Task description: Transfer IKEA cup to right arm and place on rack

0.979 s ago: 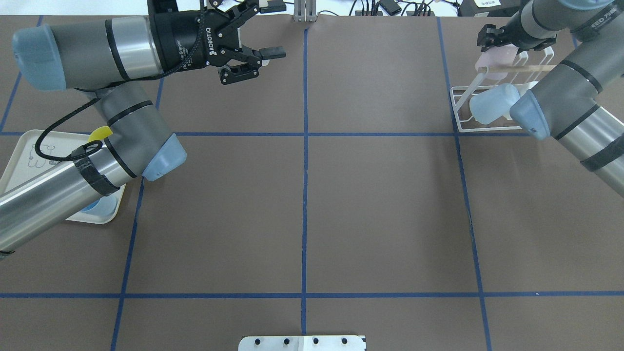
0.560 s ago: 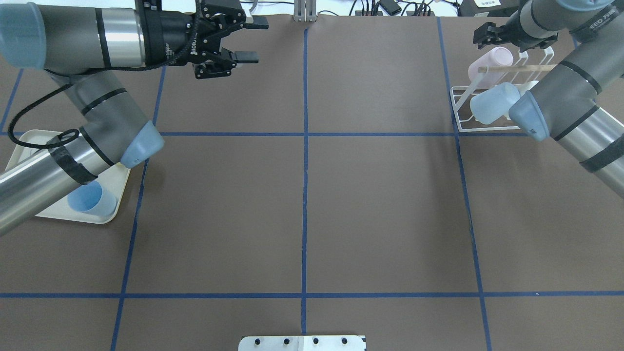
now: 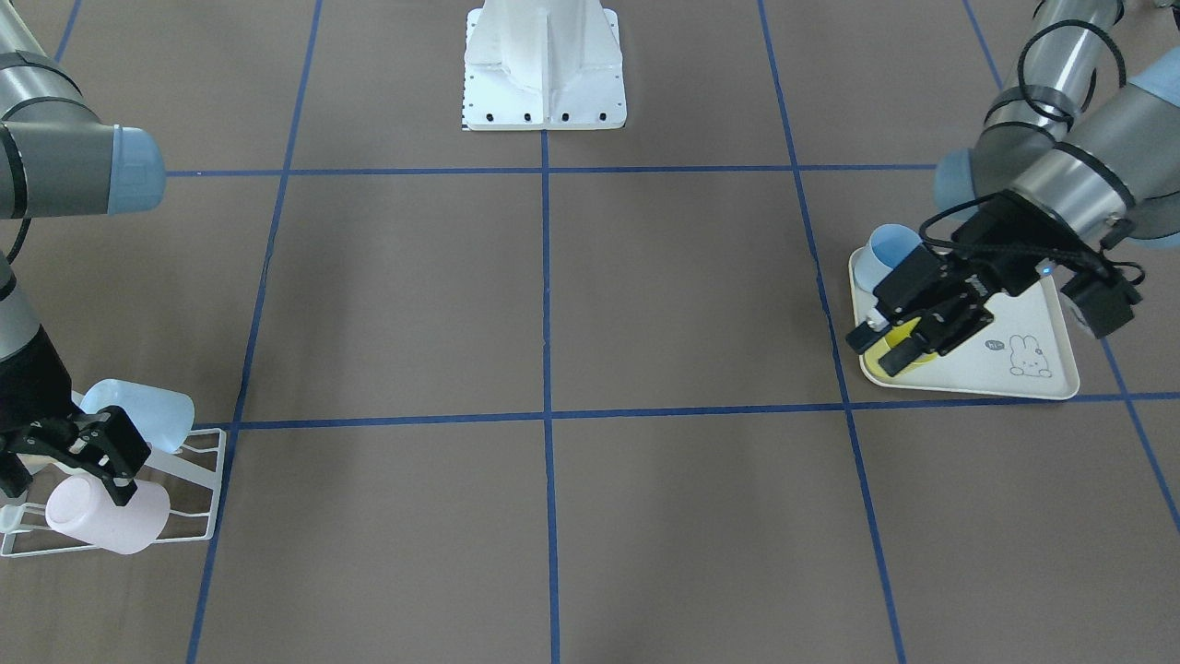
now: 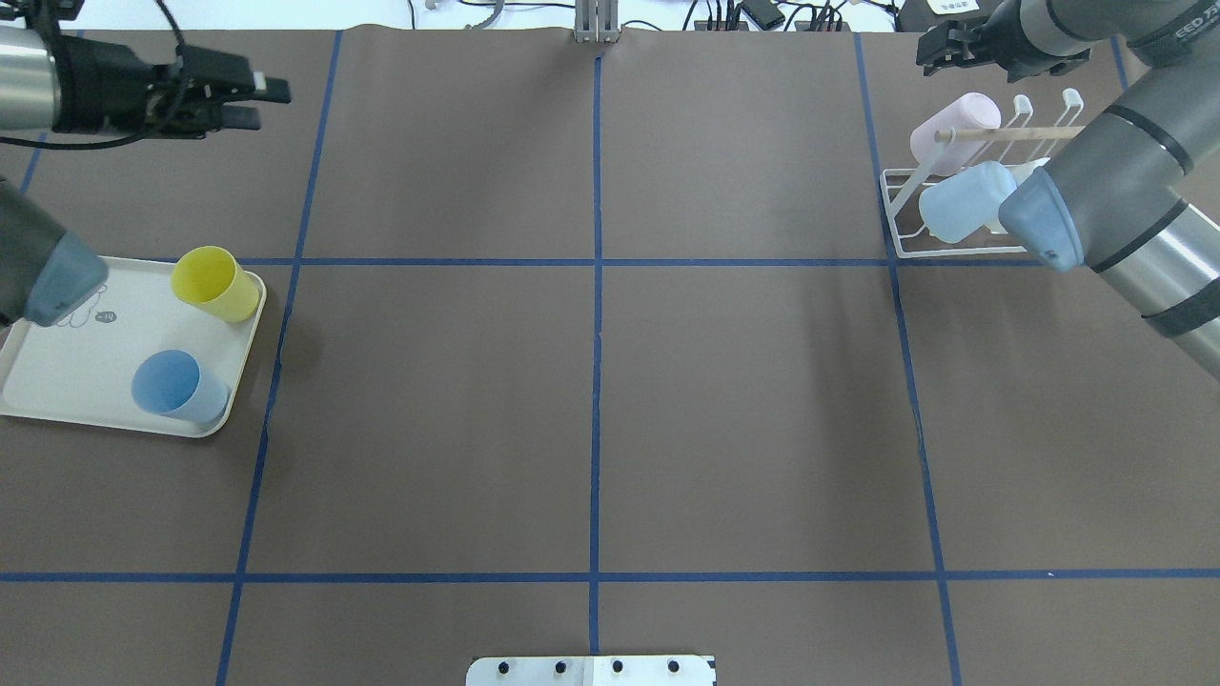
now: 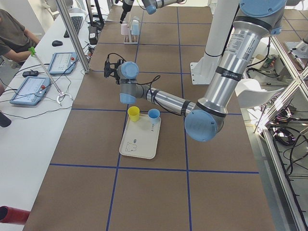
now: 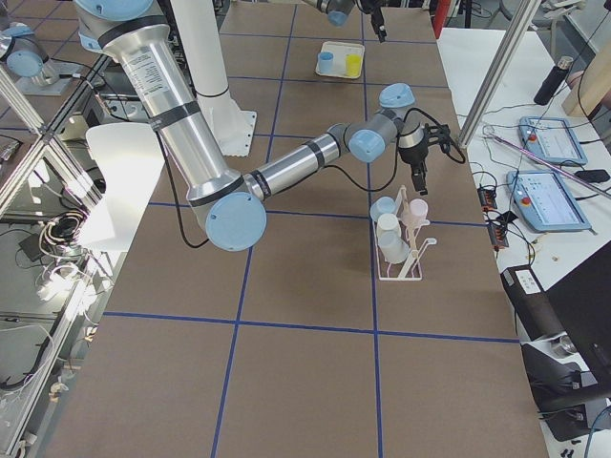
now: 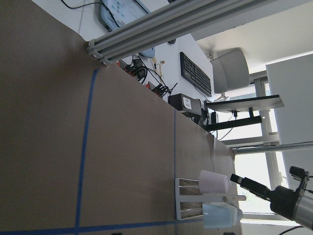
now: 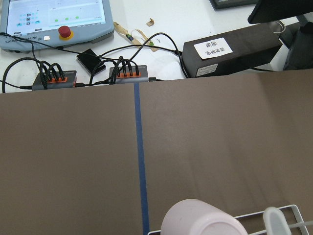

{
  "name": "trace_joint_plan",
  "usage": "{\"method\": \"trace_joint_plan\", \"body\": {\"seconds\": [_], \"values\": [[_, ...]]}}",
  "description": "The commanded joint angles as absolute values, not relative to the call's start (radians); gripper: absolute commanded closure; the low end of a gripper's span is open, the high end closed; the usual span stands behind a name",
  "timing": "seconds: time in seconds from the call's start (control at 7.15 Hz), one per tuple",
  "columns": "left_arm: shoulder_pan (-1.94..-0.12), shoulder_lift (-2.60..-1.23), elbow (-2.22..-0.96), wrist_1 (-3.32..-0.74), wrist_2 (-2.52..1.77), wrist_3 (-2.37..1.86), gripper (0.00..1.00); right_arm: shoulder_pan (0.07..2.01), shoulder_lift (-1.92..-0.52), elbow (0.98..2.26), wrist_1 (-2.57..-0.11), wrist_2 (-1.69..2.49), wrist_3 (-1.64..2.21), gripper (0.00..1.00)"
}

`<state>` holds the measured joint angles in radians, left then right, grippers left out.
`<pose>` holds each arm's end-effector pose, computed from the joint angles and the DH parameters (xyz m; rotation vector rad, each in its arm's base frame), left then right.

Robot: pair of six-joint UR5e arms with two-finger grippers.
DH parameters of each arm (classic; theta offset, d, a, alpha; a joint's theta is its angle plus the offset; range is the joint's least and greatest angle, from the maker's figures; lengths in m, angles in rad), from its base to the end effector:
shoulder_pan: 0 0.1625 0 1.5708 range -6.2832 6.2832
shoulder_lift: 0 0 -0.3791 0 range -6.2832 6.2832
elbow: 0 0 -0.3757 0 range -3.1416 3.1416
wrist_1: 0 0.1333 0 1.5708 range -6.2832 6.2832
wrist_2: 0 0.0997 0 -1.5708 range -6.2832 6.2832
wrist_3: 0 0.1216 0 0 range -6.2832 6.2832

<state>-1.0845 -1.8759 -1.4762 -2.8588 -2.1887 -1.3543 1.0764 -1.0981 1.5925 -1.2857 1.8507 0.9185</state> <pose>0.2189 -0.5486 0.3533 0.4769 1.4394 -0.2330 -0.2237 -0.6251 0.3348 0.4180 -0.7069 0.2910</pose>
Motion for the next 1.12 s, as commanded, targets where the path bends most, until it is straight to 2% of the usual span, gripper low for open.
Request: {"method": "trace_joint_plan", "body": {"seconds": [0.0,0.28,0.7,0.98], "values": [[-1.108,-1.677,-1.506,-2.763,-2.183,-1.058,0.26,1.077,-1.12,1.637,-1.287,1.855,0.92,0.0],[-1.06,-1.53,-1.613,-2.689,-2.183,-1.019,0.26,1.075,-1.144,1.675,-1.289,1.862,0.922,0.0],[-0.91,-1.424,-1.829,-2.424,-2.076,-1.017,0.25,1.077,-1.193,1.747,-1.293,1.9,0.922,0.0],[-0.876,-1.37,-1.873,-2.395,-2.072,-1.015,0.24,1.075,-1.195,1.798,-1.364,1.902,0.922,0.0]]}}
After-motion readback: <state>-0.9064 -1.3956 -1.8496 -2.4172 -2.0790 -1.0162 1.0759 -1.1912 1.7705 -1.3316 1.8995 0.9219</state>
